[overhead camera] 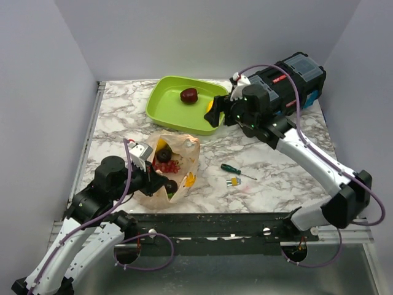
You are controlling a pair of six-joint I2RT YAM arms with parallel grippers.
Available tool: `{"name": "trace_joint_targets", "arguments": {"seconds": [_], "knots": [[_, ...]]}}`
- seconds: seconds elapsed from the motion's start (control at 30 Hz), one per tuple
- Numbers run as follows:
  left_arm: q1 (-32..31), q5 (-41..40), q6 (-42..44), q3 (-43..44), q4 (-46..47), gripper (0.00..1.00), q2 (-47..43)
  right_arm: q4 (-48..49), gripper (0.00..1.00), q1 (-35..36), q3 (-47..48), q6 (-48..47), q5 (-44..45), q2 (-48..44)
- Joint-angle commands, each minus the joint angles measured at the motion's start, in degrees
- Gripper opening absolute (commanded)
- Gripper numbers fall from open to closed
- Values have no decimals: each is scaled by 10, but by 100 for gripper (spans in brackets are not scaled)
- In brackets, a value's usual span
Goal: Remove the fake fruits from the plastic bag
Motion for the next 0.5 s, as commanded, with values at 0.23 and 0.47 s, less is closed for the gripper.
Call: {"name": "trace_joint_targets", "arguments": {"seconds": [0.23,0.47], "knots": [[4,16,9,-4,6,0,-23,58,99,46,-141,-17,-268,-210],[32,14,10,-5,9,0,-36,99,100,152,-224,-13,-330,-253]]}}
